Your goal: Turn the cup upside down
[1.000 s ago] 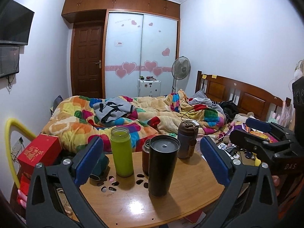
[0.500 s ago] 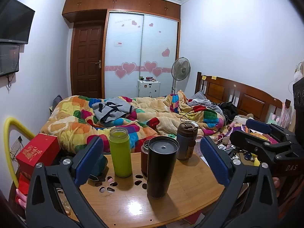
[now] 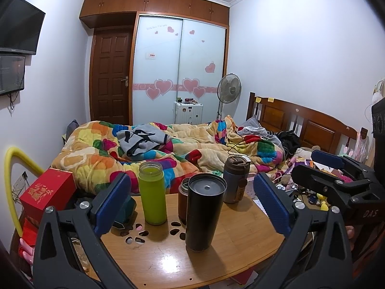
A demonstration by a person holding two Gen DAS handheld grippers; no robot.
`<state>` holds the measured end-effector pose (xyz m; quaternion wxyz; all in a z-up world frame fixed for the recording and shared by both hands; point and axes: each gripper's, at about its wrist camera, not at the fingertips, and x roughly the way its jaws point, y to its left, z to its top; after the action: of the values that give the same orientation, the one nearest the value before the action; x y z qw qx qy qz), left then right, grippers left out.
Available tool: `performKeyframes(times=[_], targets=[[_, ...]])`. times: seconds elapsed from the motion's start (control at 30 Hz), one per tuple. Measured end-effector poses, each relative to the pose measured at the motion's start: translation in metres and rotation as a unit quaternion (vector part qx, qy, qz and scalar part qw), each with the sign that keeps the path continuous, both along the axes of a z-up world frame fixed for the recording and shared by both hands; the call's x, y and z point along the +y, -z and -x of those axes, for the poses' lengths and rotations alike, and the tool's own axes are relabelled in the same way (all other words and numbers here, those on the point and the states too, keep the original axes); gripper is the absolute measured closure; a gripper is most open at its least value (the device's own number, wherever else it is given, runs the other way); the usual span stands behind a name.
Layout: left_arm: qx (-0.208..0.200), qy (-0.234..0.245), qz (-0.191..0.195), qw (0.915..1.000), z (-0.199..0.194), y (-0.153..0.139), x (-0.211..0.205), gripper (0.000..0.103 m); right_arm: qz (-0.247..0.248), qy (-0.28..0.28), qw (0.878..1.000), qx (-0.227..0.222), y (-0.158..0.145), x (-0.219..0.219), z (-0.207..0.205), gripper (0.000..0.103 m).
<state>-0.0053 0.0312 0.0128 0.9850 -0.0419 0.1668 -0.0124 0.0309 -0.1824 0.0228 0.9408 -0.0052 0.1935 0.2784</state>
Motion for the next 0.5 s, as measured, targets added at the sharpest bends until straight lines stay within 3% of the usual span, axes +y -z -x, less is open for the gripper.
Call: performKeyframes(times=[0.5], targets=[[0.0,-0.002,0.0,1.0,-0.0002,-0.0012,-0.0007,0.0,0.001,-0.001,1.0,-0.001,-0.0025,0.0013,0.0026,0.0]])
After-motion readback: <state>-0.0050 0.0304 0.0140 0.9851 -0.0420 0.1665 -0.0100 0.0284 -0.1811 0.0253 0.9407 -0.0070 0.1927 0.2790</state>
